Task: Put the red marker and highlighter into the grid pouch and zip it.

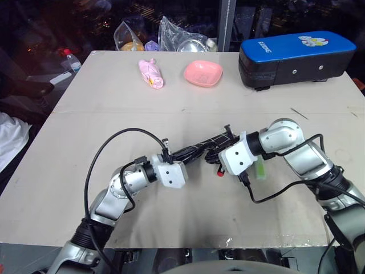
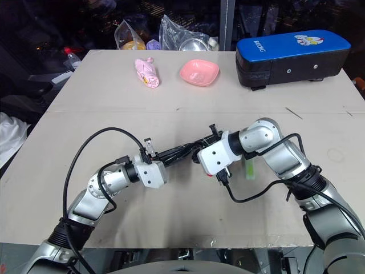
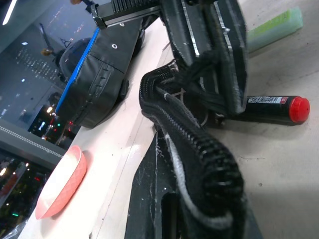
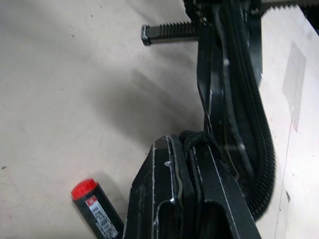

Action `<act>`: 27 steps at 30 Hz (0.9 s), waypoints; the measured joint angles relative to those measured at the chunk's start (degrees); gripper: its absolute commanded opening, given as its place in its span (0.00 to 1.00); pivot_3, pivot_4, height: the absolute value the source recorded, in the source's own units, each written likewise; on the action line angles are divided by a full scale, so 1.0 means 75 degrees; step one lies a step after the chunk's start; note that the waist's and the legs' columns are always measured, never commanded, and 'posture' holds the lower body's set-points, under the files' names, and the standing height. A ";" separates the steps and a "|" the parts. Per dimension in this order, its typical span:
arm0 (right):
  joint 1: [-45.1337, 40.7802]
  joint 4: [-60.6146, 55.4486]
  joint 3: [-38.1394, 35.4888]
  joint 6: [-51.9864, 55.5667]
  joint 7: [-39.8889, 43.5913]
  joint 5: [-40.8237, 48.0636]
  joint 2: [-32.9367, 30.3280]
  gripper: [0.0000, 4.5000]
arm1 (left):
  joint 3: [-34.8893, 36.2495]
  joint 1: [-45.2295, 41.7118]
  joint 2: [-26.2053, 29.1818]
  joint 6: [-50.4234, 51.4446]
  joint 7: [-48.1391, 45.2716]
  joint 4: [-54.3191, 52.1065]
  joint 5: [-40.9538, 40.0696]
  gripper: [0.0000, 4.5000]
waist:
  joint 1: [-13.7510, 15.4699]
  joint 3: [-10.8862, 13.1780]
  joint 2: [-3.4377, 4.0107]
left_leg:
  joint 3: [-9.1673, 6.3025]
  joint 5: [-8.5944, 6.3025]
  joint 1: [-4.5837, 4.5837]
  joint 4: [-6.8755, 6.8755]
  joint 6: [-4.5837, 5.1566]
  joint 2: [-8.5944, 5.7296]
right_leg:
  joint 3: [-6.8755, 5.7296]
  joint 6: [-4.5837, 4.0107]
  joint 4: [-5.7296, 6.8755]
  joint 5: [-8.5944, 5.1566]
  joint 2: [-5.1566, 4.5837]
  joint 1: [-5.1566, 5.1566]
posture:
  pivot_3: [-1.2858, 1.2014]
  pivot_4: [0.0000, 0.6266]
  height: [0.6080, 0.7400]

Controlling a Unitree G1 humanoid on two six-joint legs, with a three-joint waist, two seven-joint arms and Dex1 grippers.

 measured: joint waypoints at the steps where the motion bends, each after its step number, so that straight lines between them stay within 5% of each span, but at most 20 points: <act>1: 0.0000 -0.0002 0.0002 -0.0004 0.0010 -0.0001 0.0018 0.00 | 0.0000 0.0000 -0.0003 0.0002 0.0000 0.0000 0.0000 0.01 | 0.0000 0.0000 0.0000 | 0.0000 0.0000 0.0000 0.0000 0.0000 0.0000 | 0.0000 0.0000 0.0000 0.0000 0.0000 0.0000 | 0.52 0.24 1.00; 12: -0.0322 0.0250 -0.0305 0.0310 -0.0149 0.0176 0.0121 0.00 | 0.0089 -0.0004 -0.0136 0.0072 0.0308 0.0000 0.0150 0.01 | 0.0005 0.0000 0.0000 | 0.0000 0.0000 0.0000 0.0005 0.0000 0.0000 | 0.0001 0.0000 0.0007 0.0000 0.0000 0.0000 | 0.52 0.24 1.00; 15: -0.0243 -0.0011 -0.0513 0.0792 -0.0284 0.0362 0.0066 0.19 | 0.0213 -0.0077 -0.0206 0.0175 0.0602 0.0000 0.0348 0.00 | 0.0017 0.0000 0.0000 | -0.0002 0.0000 0.0000 0.0007 0.0000 0.0000 | 0.0000 0.0000 0.0011 0.0000 0.0000 0.0000 | 0.52 0.24 1.00; 21: 0.0663 -0.1142 -0.1170 0.2408 -0.0670 0.1055 -0.0138 0.80 | 0.0342 -0.0129 -0.0295 0.0349 0.0868 -0.0001 0.0413 0.00 | 0.0027 0.0000 0.0000 | -0.0006 0.0000 -0.0001 0.0008 0.0000 0.0001 | 0.0000 0.0000 0.0015 0.0000 -0.0001 -0.0001 | 0.52 0.24 1.00; 27: 0.1950 -0.2806 -0.2790 0.5294 -0.1069 0.3104 -0.0757 0.80 | 0.0421 -0.0106 -0.0309 0.0478 0.0938 -0.0011 0.0388 0.00 | 0.0043 -0.0001 -0.0001 | -0.0014 -0.0001 -0.0001 0.0007 0.0001 0.0006 | 0.0003 -0.0001 0.0017 0.0000 -0.0003 0.0001 | 0.52 0.24 1.00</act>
